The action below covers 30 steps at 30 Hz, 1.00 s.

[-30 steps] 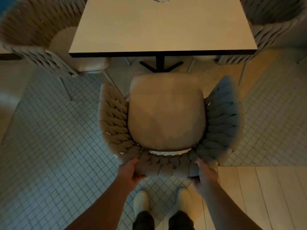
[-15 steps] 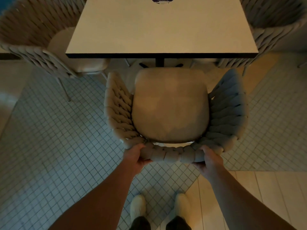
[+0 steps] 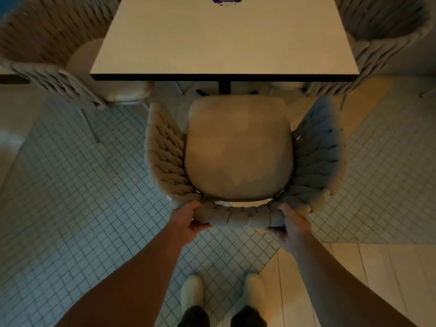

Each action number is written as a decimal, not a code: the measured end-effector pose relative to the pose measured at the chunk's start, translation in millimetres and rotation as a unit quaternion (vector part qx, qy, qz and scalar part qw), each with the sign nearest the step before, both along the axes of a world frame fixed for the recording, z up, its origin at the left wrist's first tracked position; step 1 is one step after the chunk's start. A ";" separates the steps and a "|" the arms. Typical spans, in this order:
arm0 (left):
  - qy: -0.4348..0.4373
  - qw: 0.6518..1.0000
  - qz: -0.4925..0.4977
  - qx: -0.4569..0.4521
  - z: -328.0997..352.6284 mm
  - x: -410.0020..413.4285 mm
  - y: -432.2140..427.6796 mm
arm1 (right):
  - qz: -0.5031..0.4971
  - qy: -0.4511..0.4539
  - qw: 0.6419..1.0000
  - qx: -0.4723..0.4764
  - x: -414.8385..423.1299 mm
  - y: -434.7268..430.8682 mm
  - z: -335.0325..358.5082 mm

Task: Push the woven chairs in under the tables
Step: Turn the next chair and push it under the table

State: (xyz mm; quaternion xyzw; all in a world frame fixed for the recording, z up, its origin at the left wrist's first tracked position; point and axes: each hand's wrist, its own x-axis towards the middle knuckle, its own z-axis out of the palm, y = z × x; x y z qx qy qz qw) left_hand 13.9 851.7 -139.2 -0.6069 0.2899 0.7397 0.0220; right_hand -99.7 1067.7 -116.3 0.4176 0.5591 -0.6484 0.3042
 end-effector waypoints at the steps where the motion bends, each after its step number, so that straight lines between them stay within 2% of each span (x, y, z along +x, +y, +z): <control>1: -0.004 1.000 0.003 -0.002 0.6 2.3 -2.8 | -0.002 -0.004 1.000 0.003 3.7 -2.3 -0.2; 14: 0.015 1.000 0.008 -0.013 3.6 6.0 -1.4 | 0.004 -0.014 1.000 0.016 5.1 -5.8 2.9; 30: -0.011 1.000 0.000 -0.001 5.9 7.9 1.1 | -0.009 -0.003 1.000 0.008 6.4 -1.2 0.7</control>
